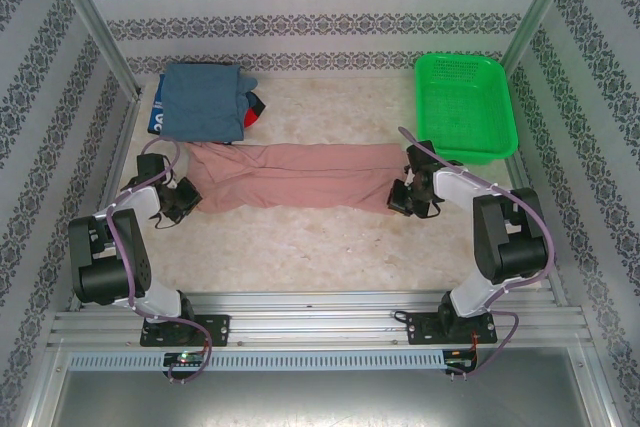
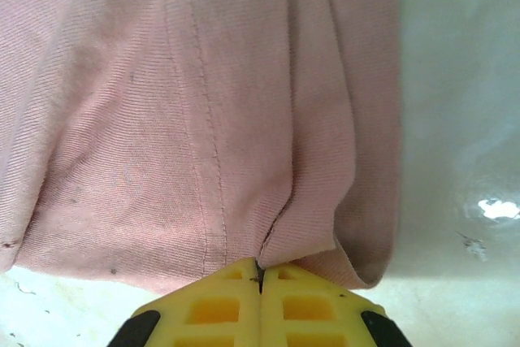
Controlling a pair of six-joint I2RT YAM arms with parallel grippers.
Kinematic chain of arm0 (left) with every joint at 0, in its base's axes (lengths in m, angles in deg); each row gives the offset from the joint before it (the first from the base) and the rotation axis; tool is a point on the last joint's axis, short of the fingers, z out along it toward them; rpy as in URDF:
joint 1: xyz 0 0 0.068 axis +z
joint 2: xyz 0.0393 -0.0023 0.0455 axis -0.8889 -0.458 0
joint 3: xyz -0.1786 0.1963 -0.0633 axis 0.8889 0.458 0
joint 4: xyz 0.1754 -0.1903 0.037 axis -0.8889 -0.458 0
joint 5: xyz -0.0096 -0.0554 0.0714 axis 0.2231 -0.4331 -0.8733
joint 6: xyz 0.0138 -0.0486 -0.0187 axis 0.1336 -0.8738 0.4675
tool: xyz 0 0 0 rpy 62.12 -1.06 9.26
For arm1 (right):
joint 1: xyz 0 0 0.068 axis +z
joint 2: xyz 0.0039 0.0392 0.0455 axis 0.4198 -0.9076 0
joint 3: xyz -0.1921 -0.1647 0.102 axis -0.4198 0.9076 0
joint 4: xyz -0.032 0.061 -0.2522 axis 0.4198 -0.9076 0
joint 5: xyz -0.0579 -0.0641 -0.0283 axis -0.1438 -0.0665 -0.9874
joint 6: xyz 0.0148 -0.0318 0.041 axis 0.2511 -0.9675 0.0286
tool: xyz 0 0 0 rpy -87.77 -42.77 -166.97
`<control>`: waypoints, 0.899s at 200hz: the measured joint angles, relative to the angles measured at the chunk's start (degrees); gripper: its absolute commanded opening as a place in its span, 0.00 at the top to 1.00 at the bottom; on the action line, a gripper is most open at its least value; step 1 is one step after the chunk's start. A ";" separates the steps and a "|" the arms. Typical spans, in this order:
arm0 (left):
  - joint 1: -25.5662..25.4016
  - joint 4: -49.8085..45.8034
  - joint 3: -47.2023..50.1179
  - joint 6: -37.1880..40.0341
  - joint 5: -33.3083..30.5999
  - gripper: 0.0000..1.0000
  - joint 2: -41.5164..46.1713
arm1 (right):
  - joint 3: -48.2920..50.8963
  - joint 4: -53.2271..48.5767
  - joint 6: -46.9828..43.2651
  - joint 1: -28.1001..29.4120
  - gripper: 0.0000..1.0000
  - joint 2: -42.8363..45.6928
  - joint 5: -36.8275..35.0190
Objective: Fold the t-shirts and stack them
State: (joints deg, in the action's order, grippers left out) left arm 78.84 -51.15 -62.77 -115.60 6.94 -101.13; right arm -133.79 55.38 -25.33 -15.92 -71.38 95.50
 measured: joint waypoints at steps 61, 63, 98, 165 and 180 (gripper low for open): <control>1.16 -2.80 -2.12 2.03 -2.47 1.00 1.99 | -1.75 -3.89 -5.55 -4.22 1.00 1.40 0.28; 1.18 -2.86 -2.19 2.10 -2.51 1.00 2.05 | -1.86 -4.07 -5.81 -4.31 1.00 1.44 0.33; 2.21 -4.85 -3.69 3.98 -3.04 1.00 4.11 | -4.20 -7.06 -10.80 -6.40 1.00 1.60 1.16; 3.52 -7.80 -4.42 6.47 -3.43 1.00 6.08 | -5.70 -13.55 -19.39 -8.83 1.00 1.73 1.62; 3.52 -8.13 -4.46 6.58 -3.41 1.00 6.23 | -6.40 -14.27 -20.52 -9.46 1.00 2.16 1.53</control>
State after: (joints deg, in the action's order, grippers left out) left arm 82.36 -59.28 -67.23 -109.02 3.53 -94.90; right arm -140.20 41.10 -45.85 -25.38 -69.22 97.03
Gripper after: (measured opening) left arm 0.050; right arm 0.066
